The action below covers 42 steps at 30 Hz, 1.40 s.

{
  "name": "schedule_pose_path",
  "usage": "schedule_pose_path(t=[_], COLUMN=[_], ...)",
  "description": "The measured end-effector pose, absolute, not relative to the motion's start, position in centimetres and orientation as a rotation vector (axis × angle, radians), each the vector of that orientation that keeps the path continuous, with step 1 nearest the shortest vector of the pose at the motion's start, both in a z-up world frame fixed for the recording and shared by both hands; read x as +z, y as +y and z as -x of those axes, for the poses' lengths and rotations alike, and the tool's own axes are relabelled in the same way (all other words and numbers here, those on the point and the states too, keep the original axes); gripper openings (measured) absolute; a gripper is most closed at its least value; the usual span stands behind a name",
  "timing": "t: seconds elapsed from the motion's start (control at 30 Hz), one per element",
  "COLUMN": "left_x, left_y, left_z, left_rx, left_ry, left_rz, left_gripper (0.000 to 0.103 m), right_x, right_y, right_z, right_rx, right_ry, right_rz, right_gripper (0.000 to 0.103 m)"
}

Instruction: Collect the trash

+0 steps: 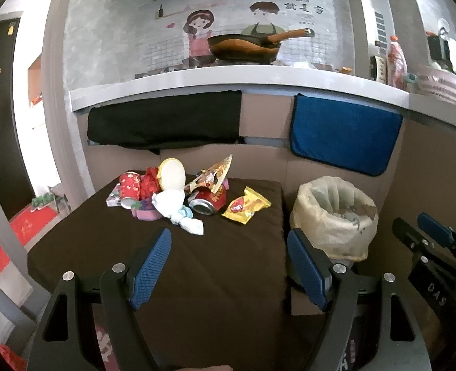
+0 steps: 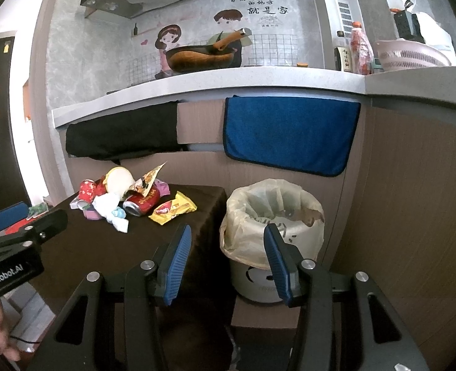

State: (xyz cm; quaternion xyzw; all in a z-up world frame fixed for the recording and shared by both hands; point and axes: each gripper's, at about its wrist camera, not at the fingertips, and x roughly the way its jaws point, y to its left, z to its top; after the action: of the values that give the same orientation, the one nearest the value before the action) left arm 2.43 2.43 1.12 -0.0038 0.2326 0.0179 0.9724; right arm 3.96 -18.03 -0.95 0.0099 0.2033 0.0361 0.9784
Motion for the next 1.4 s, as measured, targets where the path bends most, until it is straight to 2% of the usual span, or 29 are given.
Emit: schedule_pose_path(t=[0.2,0.3,0.47,0.7,0.97,1.07,1.17,1.4], left_x=[0.3,-0.4,-3.3,-6.5,-8.7,-10.2,-11.9,-13.0], left_y=[5.3,8.0,14.0,20.0,22.5,22.9,22.8,22.1], left_z=[-6.4,-8.9,-13.9,-20.7,-28.2,-30.2,-31.0,-30.9], left_rx=[0.033,0.03,0.057,0.02,-0.005,-0.016,-0.046,-0.092], left_ry=[0.474,0.494,0.604,0.661,0.666,0.722,0.783,0.808], left_rz=[-0.022,-0.005,0.119,0.296,0.327,0.363,0.402,0.479], left_gripper=[0.078,0.072,0.064,0.063,0.06,0.058,0.051,0.05], right_x=[-0.4,-0.4,-1.5,-5.1,-9.4,-10.4,-11.1,-11.5], right_y=[-16.6,-15.2,-12.9,-11.1,-10.7,-10.9,-10.8,-10.0], right_z=[-8.2,-10.5,-15.1,-21.7,-26.0,-26.4,-26.9,-27.2], right_rx=[0.132,0.168,0.192,0.204,0.231,0.219,0.225,0.243], right_ry=[0.415,0.412,0.432,0.535,0.699,0.719,0.75,0.768], right_rz=[-0.016,0.006,0.054,0.07,0.011,0.022,0.012,0.025], right_gripper=[0.046,0.046,0.046,0.046,0.045,0.045,0.045,0.045])
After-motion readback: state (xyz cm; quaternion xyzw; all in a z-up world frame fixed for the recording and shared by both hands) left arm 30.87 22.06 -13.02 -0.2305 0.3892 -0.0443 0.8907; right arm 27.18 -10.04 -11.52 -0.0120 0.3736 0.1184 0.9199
